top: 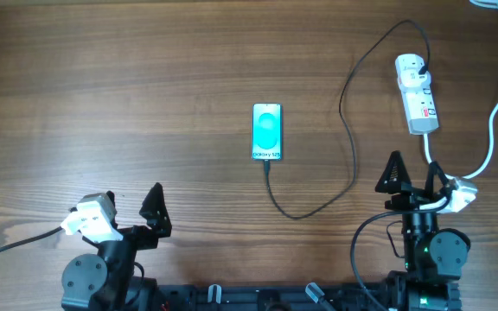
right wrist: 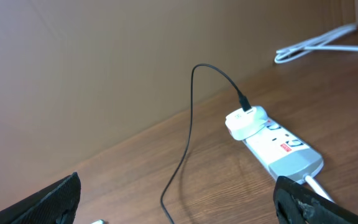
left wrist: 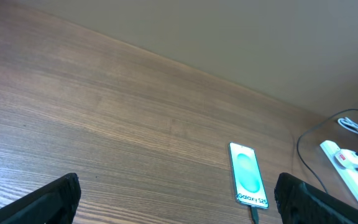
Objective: Plug charger to phone and switch on socket
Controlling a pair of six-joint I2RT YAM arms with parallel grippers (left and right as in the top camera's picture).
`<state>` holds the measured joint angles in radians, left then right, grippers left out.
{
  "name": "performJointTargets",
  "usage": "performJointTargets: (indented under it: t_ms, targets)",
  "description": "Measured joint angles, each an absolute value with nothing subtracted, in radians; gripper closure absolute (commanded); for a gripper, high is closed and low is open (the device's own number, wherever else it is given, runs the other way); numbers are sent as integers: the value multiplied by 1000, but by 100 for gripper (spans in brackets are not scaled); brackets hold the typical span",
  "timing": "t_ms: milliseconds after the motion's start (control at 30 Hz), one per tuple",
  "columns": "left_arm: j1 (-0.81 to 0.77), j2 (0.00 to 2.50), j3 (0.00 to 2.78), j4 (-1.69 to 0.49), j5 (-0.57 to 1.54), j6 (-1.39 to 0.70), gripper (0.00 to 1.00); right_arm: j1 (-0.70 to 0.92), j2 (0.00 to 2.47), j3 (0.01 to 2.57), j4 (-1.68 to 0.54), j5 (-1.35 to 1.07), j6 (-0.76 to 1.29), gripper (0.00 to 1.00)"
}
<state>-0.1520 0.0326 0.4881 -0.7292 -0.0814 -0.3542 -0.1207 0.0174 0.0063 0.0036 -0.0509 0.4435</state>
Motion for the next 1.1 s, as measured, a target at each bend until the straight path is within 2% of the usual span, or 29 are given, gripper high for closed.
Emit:
performJointTargets:
  t_ms: [867,1000,1100]
  targets:
    - [-120,32,485,-771,-82,-354,0,-95,17,6,3,-51,387,0]
    - [-38,23,397,-621,-79,-353,0,-95,17,6,1,-51,387,0]
    - [0,17,282,-424,-61,-320,0,-95,16,6,0,-51,387,0]
